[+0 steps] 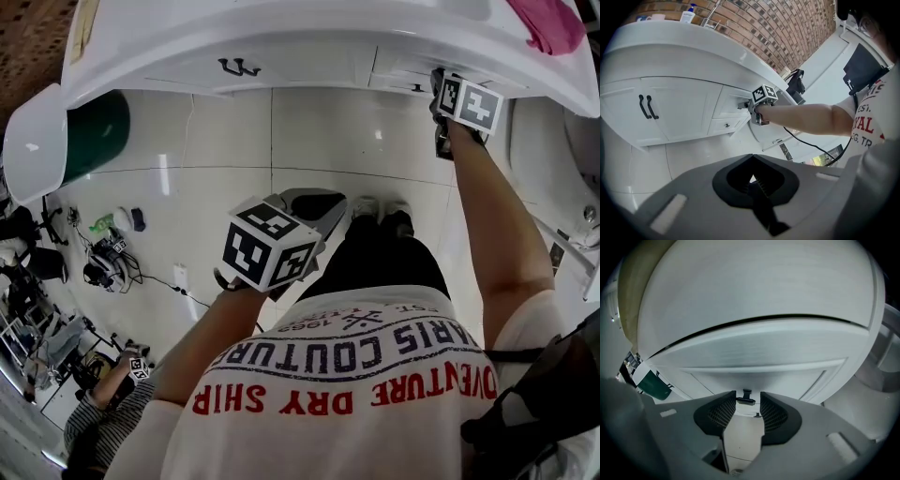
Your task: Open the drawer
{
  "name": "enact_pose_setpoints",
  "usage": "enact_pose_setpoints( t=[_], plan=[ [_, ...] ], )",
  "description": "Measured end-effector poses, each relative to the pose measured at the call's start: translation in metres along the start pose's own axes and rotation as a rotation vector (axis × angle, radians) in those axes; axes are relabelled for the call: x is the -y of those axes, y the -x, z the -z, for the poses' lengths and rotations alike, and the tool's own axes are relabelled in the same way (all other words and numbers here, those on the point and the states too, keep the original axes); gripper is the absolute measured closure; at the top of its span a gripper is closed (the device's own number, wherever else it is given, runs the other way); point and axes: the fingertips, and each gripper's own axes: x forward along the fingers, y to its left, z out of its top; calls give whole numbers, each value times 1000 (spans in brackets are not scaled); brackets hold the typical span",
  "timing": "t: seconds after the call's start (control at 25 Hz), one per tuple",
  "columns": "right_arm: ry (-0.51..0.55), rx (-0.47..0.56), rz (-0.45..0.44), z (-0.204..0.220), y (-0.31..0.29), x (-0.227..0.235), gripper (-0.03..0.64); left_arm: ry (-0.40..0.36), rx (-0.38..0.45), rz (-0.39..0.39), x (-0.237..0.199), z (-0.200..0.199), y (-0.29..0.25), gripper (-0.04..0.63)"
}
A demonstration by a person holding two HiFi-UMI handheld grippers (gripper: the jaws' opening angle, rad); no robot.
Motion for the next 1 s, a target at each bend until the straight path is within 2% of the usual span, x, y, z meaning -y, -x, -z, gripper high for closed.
enact_pose_setpoints(
  t=[0.16,0.8,1.0],
  plan=[
    [-9,-6,13,2,-5,-3,479,15,11,-3,-5,-2,0,598],
    [32,-52,47,5,3,-1,485,3,31,23,12,-8,5,598],
    [50,-65,41,32,15,-5,485,-3,28,29,21,-7,5,598]
  ],
)
